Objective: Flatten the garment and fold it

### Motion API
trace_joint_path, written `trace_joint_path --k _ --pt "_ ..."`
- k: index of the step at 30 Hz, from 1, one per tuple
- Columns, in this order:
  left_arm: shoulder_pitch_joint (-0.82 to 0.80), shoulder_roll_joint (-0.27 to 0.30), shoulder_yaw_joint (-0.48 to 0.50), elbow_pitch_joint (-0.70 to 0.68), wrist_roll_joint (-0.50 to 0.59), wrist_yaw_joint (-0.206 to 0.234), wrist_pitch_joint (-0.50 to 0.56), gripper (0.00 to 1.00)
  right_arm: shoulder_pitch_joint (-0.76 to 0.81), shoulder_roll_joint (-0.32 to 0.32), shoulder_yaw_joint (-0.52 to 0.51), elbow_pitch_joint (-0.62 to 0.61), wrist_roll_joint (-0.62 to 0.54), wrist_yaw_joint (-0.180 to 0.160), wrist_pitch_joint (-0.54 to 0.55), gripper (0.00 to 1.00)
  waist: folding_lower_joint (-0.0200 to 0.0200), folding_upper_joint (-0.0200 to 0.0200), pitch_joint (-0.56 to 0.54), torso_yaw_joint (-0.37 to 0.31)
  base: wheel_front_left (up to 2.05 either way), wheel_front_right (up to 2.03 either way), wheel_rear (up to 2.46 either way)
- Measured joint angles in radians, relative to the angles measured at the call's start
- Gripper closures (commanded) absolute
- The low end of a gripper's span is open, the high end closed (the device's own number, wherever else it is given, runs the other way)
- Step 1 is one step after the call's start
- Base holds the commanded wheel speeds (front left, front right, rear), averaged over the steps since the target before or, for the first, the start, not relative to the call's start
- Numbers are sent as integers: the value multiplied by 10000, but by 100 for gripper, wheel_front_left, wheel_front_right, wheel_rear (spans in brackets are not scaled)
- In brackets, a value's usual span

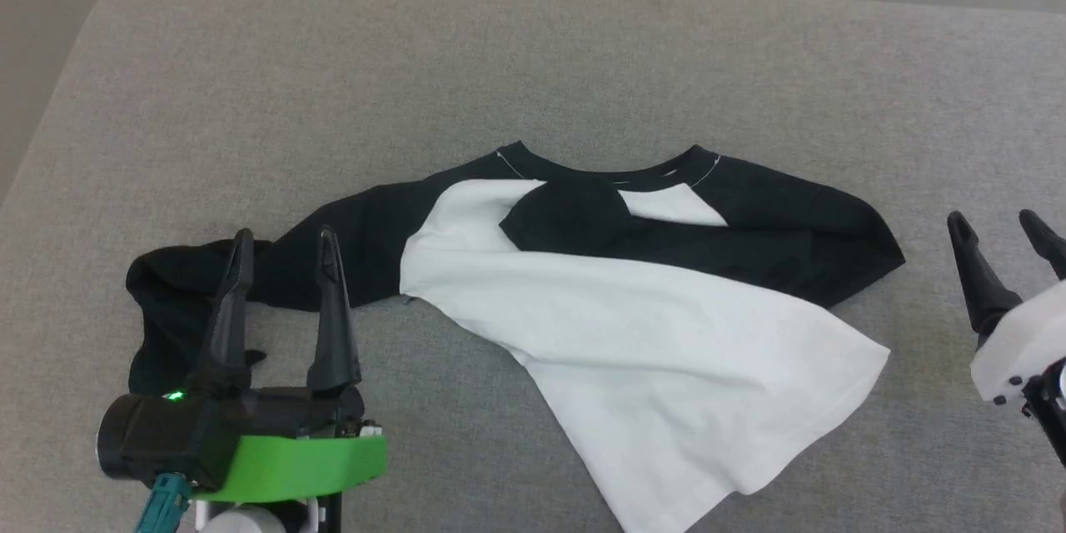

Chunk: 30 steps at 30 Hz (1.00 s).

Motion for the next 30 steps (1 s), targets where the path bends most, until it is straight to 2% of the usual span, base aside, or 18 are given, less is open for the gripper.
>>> trace_joint_path --k 3,11,12,13,14,20,23,30 --pt "-115 -153 -23 77 92 -153 0 0 -373 -441 387 692 65 0 213 0 0 0 207 76 0 0 0" --pt "-352 -416 -36 173 270 -405 0 0 -1153 -802 1413 2378 424 0 537 0 0 0 726 370 0 0 0" --pt "-369 -458 -42 188 270 -443 0 0 -1230 -802 1509 2577 445 0 533 56 0 1 772 415 0 0 0" --pt "-383 -483 -44 199 274 -470 0 0 -1290 -798 1569 2736 451 0 499 73 0 0 805 450 0 0 0" --pt "-404 -506 -40 209 286 -485 0 0 -1376 -788 1628 2880 493 0 435 100 0 0 837 487 0 0 0" --pt "-406 -591 79 416 343 -589 -8 0 -1727 -836 1645 3402 640 0 19 100 0 0 773 523 0 0 0" --pt "-391 -606 150 529 345 -654 -8 0 -1769 -1225 1421 3377 761 6 -27 100 0 0 583 443 0 0 0" --pt "-295 -617 261 579 374 -874 -8 0 -2287 -3499 217 3106 583 6 362 100 0 0 167 30 0 0 0"
